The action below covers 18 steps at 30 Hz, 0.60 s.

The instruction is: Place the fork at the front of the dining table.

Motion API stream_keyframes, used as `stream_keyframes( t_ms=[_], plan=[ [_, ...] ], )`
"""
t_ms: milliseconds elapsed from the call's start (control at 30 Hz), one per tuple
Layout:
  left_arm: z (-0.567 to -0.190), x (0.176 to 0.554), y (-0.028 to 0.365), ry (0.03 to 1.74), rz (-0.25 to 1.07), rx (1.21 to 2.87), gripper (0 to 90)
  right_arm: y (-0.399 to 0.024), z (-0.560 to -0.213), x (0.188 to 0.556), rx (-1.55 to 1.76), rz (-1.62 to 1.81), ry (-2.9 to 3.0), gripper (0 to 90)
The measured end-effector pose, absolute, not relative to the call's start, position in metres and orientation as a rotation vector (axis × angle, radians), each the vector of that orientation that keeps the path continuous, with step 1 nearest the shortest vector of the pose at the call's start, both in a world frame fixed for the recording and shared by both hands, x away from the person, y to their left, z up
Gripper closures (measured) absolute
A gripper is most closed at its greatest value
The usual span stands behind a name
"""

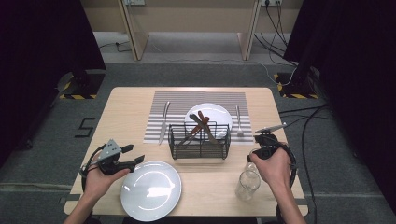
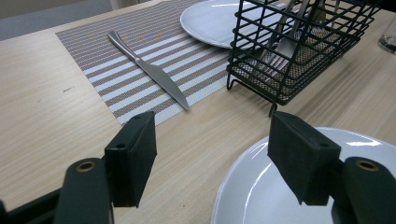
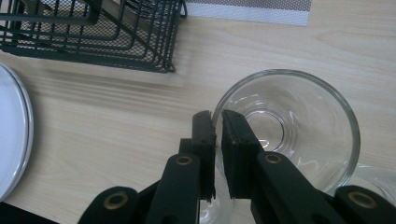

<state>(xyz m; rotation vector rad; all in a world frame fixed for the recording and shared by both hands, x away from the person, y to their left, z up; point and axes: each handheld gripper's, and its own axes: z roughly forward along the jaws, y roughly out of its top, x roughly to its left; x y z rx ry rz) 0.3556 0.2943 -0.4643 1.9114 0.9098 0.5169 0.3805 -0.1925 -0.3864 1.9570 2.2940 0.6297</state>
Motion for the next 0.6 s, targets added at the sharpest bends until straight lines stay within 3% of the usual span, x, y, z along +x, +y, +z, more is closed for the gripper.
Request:
stream_keyframes(
  t_ms=[600],
  plan=[
    [-0.464,0.356,0.294,0.910,0.517,1.909,32.4,-0.148,-0.385,0.392,1.844,0.592,2.413,84.4]
  ],
)
